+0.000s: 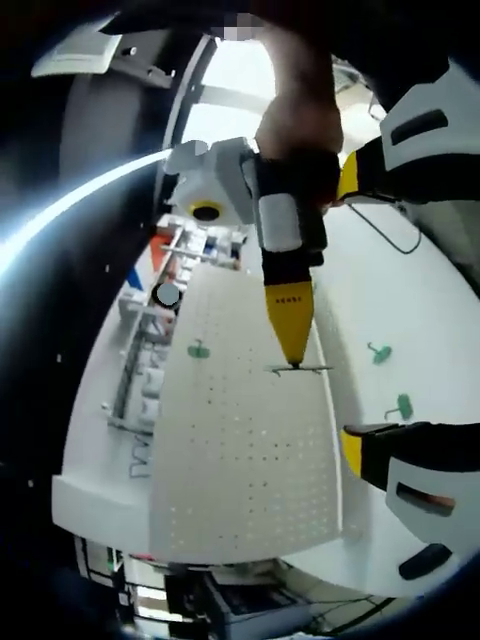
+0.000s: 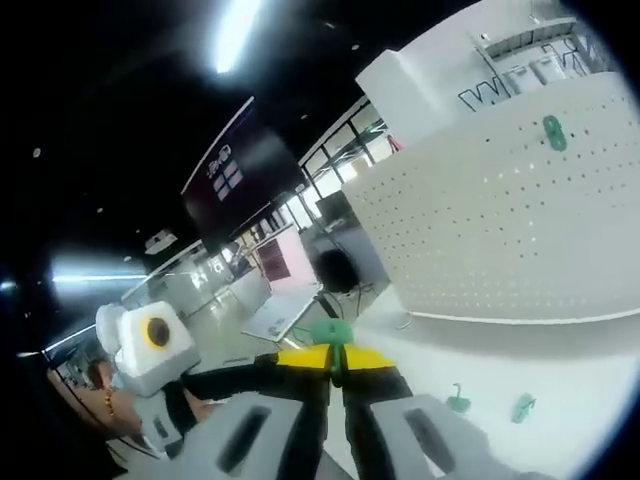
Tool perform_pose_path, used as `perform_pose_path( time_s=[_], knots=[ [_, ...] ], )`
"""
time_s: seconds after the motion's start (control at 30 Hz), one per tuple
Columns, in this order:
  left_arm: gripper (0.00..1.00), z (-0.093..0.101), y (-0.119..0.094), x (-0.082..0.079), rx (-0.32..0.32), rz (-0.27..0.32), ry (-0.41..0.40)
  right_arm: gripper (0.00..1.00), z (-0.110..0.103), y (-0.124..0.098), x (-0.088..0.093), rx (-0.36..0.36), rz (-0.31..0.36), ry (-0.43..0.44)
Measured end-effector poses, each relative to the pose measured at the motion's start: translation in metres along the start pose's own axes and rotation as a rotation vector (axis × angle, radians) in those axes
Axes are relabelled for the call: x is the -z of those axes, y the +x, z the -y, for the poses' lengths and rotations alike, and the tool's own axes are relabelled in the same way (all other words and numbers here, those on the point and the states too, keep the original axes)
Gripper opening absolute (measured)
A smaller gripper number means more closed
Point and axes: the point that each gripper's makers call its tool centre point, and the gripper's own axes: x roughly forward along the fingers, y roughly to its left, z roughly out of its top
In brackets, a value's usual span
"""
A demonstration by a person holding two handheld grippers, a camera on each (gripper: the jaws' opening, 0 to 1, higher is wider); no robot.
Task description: Insert the hook assembly into the mounting plate slot until the hook locks in place.
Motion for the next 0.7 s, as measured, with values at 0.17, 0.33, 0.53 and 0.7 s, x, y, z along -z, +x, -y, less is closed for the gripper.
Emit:
perform_pose_path(
  time_s=[0.17, 0.33, 0.53, 0.7],
  knots=[
    [1.0, -0.001, 0.0, -0.003, -0.009, 0.013, 0.013, 0.01, 0.005, -0.001, -0.01, 0.02, 0.026, -0.03],
    [1.0, -0.003, 0.0, -0.008, -0.03, 0.034, 0.027, 0.01, 0.018, 0.0, -0.023, 0.07, 0.062, -0.059],
    [1.0, -0.014, -0.002, -0.005, -0.085, 0.015, 0.087, 0.01, 0.047, 0.0, -0.044, 0.178, 0.138, -0.099],
    [1.0, -0.02, -0.002, 0.001, -0.097, 0.001, 0.084, 0.01, 0.075, 0.002, -0.051, 0.264, 0.165, -0.115]
  ],
)
